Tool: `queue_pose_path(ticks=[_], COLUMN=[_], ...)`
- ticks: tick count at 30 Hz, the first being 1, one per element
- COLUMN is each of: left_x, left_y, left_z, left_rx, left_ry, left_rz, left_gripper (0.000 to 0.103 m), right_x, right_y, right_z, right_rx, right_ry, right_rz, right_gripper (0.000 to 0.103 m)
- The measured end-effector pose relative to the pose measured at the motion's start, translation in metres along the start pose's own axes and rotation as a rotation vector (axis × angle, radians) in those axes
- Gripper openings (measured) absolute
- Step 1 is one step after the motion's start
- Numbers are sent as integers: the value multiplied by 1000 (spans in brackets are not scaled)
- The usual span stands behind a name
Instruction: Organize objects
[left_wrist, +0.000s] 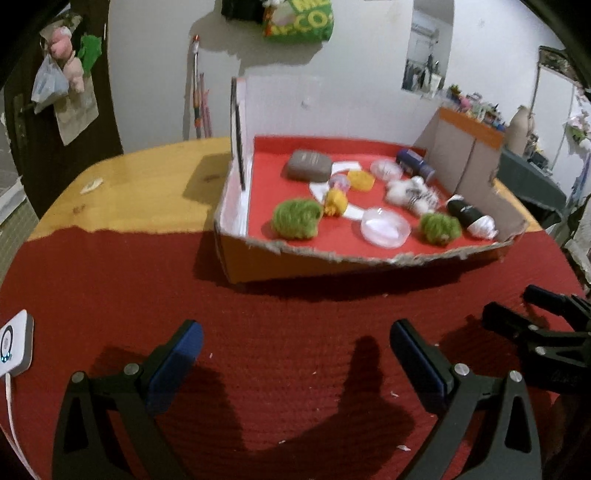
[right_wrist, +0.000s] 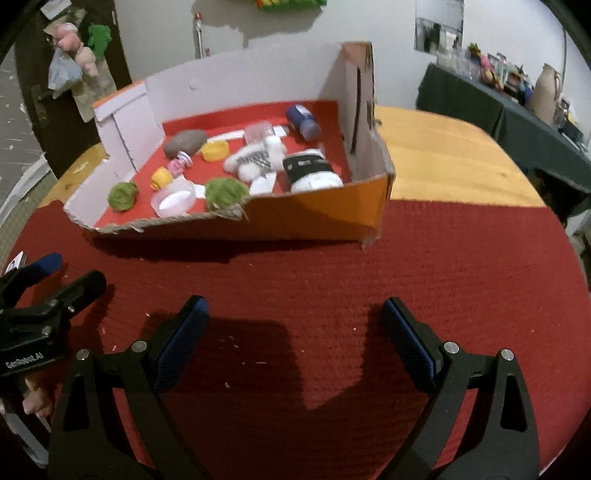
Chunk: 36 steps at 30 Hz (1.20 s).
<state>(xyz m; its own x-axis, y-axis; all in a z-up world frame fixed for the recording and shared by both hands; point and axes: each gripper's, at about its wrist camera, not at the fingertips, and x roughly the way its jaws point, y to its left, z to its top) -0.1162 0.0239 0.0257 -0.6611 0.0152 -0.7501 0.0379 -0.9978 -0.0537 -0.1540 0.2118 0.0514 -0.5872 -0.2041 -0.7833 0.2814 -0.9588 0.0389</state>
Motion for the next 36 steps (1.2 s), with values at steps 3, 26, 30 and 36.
queue_pose_path(ticks=[3, 26, 30, 36], left_x=[5, 12, 12, 12], left_y=[1, -5, -4, -4], left_z=[0, 0, 0, 0], left_rx=[-13, 5, 5, 5], left_ry=[30, 61, 61, 60], left_rz=[9, 44, 44, 45], left_gripper=[103, 103, 103, 103], right_x=[2, 10, 11, 11], right_y=[1, 3, 3, 3], right_z=[0, 3, 4, 4], right_rx=[-7, -8, -2, -4], right_ry=[13, 48, 49, 49], right_rz=[-19, -83, -88, -89], right_gripper=[96, 103, 103, 103])
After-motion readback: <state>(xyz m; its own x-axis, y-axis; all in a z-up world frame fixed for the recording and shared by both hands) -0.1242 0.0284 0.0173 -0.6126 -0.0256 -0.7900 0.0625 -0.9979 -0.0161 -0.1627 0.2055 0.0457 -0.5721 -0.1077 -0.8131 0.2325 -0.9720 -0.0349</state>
